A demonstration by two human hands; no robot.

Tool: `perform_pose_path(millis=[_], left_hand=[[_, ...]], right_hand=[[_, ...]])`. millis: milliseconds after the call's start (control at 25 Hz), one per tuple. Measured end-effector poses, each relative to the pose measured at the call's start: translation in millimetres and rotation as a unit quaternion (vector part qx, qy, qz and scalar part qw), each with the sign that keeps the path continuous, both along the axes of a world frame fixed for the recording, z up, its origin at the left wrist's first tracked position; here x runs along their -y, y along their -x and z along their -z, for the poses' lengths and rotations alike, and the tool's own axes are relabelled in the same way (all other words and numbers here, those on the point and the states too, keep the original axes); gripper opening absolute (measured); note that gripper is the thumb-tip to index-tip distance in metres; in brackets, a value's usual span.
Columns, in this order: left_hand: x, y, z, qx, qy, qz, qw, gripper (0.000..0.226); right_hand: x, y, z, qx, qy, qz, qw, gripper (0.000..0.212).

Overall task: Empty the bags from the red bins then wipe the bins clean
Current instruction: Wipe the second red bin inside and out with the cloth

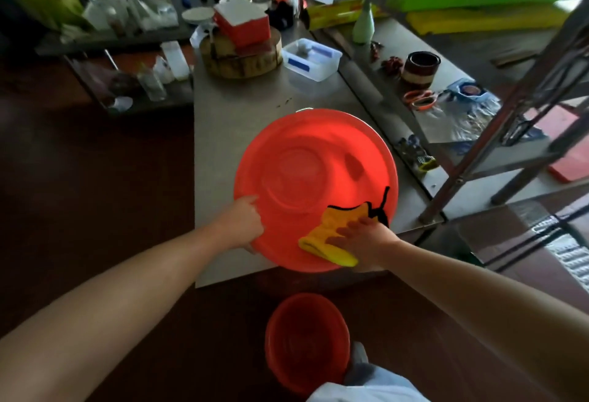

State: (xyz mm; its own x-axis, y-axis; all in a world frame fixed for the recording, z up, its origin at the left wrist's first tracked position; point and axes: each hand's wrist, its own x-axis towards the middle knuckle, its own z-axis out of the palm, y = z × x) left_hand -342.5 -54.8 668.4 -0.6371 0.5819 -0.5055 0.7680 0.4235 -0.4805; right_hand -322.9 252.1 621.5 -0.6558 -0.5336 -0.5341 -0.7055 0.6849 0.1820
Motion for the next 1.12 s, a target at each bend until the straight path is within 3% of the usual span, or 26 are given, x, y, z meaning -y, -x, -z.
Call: perform_pose_path(millis=[200,440,800,960,1120], left_hand=[[-9.1,-7.6,-1.9,-0.034,0.026,-0.08,0.996,0.072],[-62.7,-55.2,42.7,-0.009,-0.178,-0.178,0.968,0.073],[-52.3,-43.8,49.8,-0.056,-0.13,-0.076,0.987,0.07],[-47.8,-40.1,61.2,-0.047,-0.127,-0.028,0.99,0.075],[-36.9,-39.2,78.5,-0.037,-0.191,0.011,0.981,0.077]], right_hand=[[7.6,-2.7,-6.3,-0.033,-0.006,-0.001,0.999,0.081],[10.3,-3.4,0.9,-0.011,0.022,0.052,0.998,0.084],[-10.2,15.4,-0.7,0.081,-0.011,0.091,0.992,0.093],[0.6,23.7,8.7,0.122,-0.008,0.119,0.985,0.075],[12.3,29.0,38.3,0.084,0.053,0.145,0.984,0.069]])
